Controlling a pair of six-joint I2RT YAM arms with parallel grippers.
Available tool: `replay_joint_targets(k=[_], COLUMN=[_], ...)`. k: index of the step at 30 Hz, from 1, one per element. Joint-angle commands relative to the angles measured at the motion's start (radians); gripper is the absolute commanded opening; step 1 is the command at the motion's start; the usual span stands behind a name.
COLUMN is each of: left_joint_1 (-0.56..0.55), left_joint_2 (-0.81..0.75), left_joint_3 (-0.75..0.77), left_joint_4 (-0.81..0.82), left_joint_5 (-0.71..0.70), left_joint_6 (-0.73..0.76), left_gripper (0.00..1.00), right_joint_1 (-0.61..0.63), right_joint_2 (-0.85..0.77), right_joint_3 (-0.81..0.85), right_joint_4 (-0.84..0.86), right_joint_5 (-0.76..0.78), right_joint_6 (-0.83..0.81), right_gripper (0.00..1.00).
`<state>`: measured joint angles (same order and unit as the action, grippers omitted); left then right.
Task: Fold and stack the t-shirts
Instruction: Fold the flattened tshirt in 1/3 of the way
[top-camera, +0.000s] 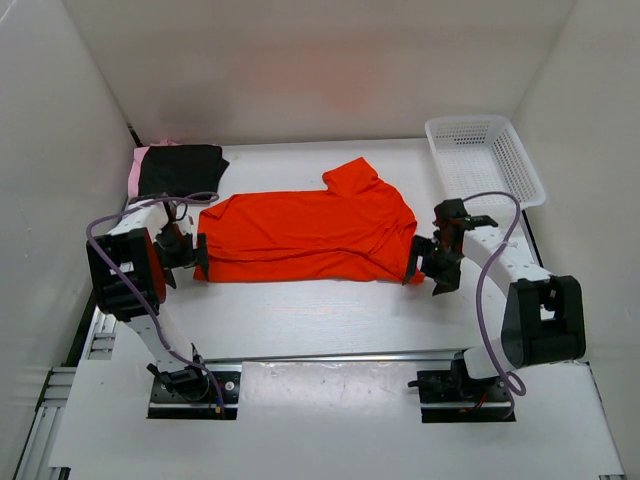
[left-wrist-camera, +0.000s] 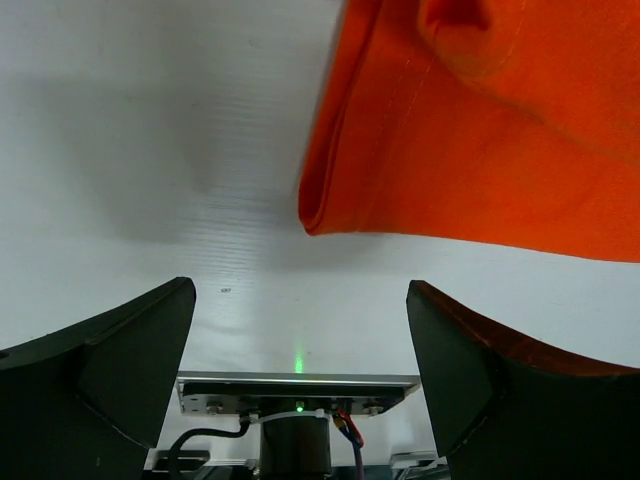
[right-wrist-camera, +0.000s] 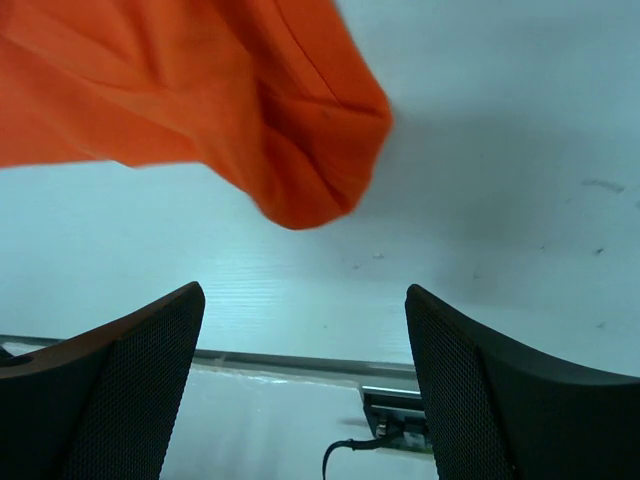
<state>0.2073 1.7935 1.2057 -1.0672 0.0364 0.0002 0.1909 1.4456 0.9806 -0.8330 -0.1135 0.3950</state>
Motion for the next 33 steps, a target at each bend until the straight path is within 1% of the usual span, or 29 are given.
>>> replay_joint_targets(k=[1, 4, 6, 9, 12, 13, 14, 15, 16, 17, 18, 19, 21, 22, 23, 24, 25, 27, 28, 29, 30, 31, 32, 33], left_joint_1=[0.001, 0.001, 0.001, 0.001, 0.001, 0.001, 0.001, 0.001, 0.001, 0.001, 0.001, 0.001, 0.001, 0.001, 0.001, 0.001, 0.001, 0.001, 0.001, 0.001, 0.001, 0.001, 0.001, 0.001], left_joint_2=[-0.030, -0.002, 0.009, 0.020, 0.055, 0.066, 0.084, 0.084, 0.098, 0.098, 0.110, 0.110, 0.121, 0.121, 0.121, 0.098, 0.087, 0.040, 0.017, -0.008, -0.034, -0.087, -0.114, -0.137], left_joint_3=[0.002, 0.015, 0.038, 0.038, 0.049, 0.049, 0.058, 0.058, 0.058, 0.058, 0.058, 0.058, 0.058, 0.058, 0.058, 0.058, 0.058, 0.049, 0.028, 0.014, -0.001, -0.036, -0.056, -0.078], left_joint_4=[0.073, 0.087, 0.087, 0.098, 0.107, 0.107, 0.107, 0.107, 0.107, 0.107, 0.107, 0.107, 0.107, 0.107, 0.107, 0.107, 0.093, 0.063, 0.049, 0.038, 0.026, 0.003, -0.007, -0.007], left_joint_5=[0.043, 0.063, 0.088, 0.117, 0.154, 0.154, 0.154, 0.154, 0.154, 0.163, 0.163, 0.163, 0.174, 0.174, 0.174, 0.165, 0.149, 0.097, 0.077, 0.032, 0.007, -0.018, -0.044, -0.090], left_joint_6=[0.000, 0.000, 0.000, 0.000, 0.000, 0.000, 0.000, 0.000, 0.000, 0.000, 0.000, 0.000, 0.000, 0.000, 0.000, 0.000, 0.000, 0.000, 0.000, 0.000, 0.000, 0.000, 0.000, 0.000], left_gripper=[0.97, 0.97, 0.97, 0.97, 0.90, 0.85, 0.76, 0.70, 0.63, 0.58, 0.44, 0.37, 0.14, 0.10, 0.10, 0.10, 0.10, 0.10, 0.10, 0.10, 0.10, 0.10, 0.10, 0.10], right_joint_1=[-0.008, -0.019, -0.019, -0.028, -0.041, -0.051, -0.060, -0.061, -0.061, -0.061, -0.061, -0.070, -0.070, -0.070, -0.070, -0.079, -0.079, -0.079, -0.079, -0.079, -0.079, -0.079, -0.079, -0.079], right_joint_2=[-0.030, -0.030, 0.002, 0.051, 0.108, 0.127, 0.136, 0.136, 0.159, 0.168, 0.168, 0.182, 0.182, 0.182, 0.171, 0.162, 0.138, 0.102, 0.057, 0.032, 0.004, -0.055, -0.085, -0.141], right_joint_3=[-0.094, -0.154, -0.167, -0.168, -0.168, -0.168, -0.168, -0.168, -0.158, -0.158, -0.149, -0.149, -0.140, -0.140, -0.149, -0.158, -0.158, -0.158, -0.158, -0.158, -0.169, -0.187, -0.204, -0.224], right_joint_4=[0.112, 0.219, 0.291, 0.351, 0.383, 0.399, 0.399, 0.413, 0.422, 0.422, 0.422, 0.422, 0.422, 0.422, 0.422, 0.422, 0.385, 0.333, 0.298, 0.217, 0.174, 0.135, 0.073, 0.049], right_joint_5=[-0.080, -0.129, -0.155, -0.131, -0.130, -0.120, -0.109, -0.109, -0.100, -0.100, -0.100, -0.100, -0.080, -0.071, -0.058, -0.058, -0.042, -0.017, 0.018, 0.035, 0.049, 0.049, 0.058, 0.049], right_joint_6=[0.039, 0.076, 0.103, 0.143, 0.159, 0.172, 0.185, 0.185, 0.198, 0.199, 0.199, 0.199, 0.208, 0.208, 0.208, 0.208, 0.208, 0.208, 0.194, 0.185, 0.185, 0.185, 0.195, 0.221], right_gripper=[0.85, 0.86, 0.86, 0.86, 0.85, 0.83, 0.81, 0.76, 0.64, 0.59, 0.54, 0.45, 0.32, 0.17, 0.08, 0.02, 0.00, 0.00, 0.00, 0.00, 0.00, 0.00, 0.00, 0.00])
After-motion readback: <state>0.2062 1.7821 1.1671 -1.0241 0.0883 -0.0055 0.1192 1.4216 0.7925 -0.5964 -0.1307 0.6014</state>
